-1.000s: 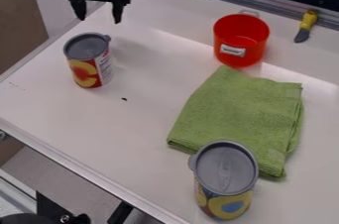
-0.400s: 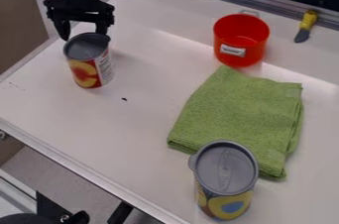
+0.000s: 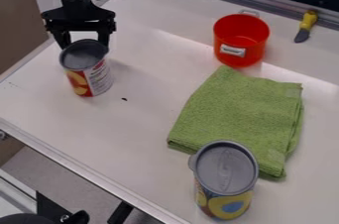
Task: The robot arm grabbed the can and moved it to the edge of the table.
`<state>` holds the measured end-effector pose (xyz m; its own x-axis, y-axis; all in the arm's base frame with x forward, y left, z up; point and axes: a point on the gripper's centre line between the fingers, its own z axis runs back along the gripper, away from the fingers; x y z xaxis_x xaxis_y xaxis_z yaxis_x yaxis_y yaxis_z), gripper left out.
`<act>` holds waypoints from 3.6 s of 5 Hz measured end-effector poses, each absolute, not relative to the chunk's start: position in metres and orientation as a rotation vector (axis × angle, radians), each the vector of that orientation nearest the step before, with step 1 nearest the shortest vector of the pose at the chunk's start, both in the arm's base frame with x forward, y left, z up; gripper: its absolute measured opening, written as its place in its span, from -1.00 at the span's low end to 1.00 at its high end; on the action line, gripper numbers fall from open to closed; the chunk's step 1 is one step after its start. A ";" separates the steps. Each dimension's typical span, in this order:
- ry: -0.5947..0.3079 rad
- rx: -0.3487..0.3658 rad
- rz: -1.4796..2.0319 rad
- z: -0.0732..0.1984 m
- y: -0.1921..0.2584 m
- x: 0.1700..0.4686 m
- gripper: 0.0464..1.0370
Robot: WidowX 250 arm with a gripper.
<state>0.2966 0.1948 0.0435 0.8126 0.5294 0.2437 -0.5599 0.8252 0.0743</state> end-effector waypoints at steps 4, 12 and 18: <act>-0.183 0.084 0.766 0.032 0.149 0.260 0.92; -0.311 0.019 0.734 0.041 0.103 0.257 0.92; -0.310 0.128 0.248 0.059 0.060 0.353 0.92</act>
